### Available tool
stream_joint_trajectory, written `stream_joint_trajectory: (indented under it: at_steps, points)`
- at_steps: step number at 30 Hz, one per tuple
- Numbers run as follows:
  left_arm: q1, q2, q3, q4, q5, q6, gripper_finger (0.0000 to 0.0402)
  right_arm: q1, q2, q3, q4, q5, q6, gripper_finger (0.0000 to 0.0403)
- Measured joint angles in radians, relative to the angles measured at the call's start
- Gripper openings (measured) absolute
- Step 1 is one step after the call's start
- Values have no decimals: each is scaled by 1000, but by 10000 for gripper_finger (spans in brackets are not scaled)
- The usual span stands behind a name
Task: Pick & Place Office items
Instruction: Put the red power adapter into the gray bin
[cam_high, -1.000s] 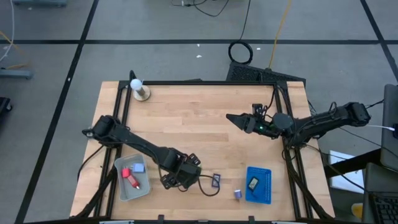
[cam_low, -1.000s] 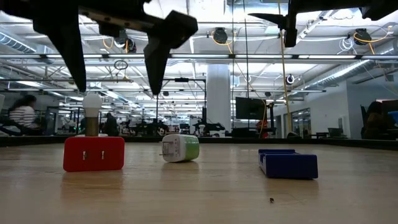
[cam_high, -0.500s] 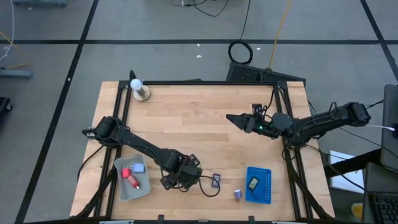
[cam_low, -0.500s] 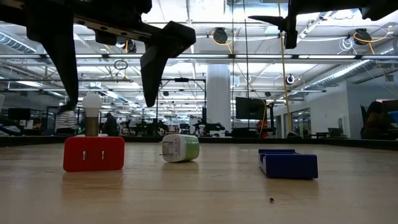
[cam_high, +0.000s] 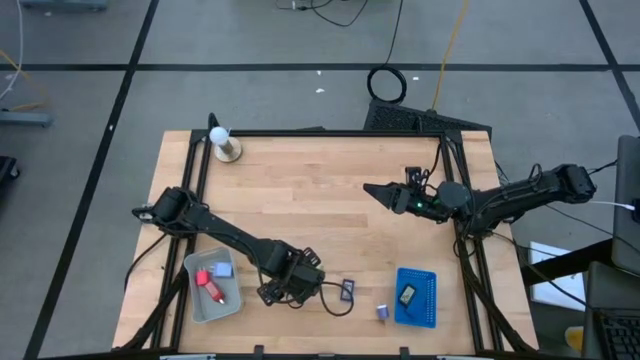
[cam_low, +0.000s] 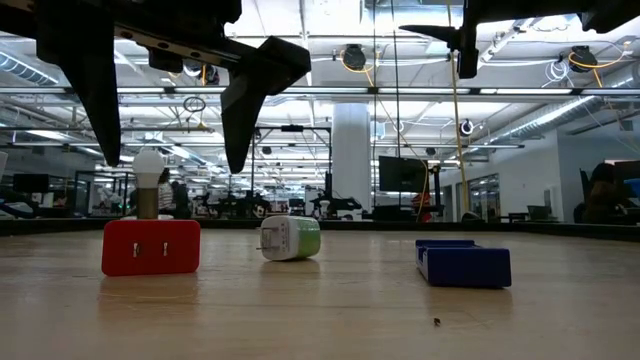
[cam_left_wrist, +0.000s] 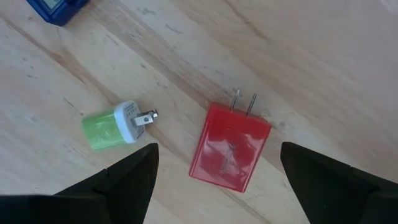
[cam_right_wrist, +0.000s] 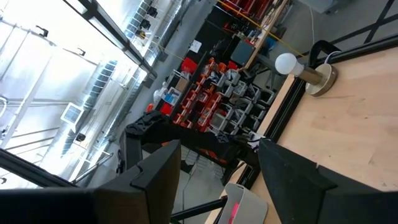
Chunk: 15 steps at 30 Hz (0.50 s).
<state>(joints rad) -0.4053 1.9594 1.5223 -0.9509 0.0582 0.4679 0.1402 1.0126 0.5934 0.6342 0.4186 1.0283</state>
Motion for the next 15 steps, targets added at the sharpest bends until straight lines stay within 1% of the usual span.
stream_joint_trajectory:
  at_steps: [2, 6, 8, 15]
  points:
    - [-3, 0, -5, 2, -4, 4, 338, 0, 0, 0, 0, 0, 0, 210]
    - [-19, 0, -22, -5, -79, 88, 338, 0, 0, 0, -1, 0, 0, 210]
    - [-25, -1, -40, 5, -84, 112, 338, 0, 0, 0, -4, 0, 3, 210]
    - [-29, -1, -94, 70, -85, 106, 338, 0, 0, 0, -27, -1, 7, 210]
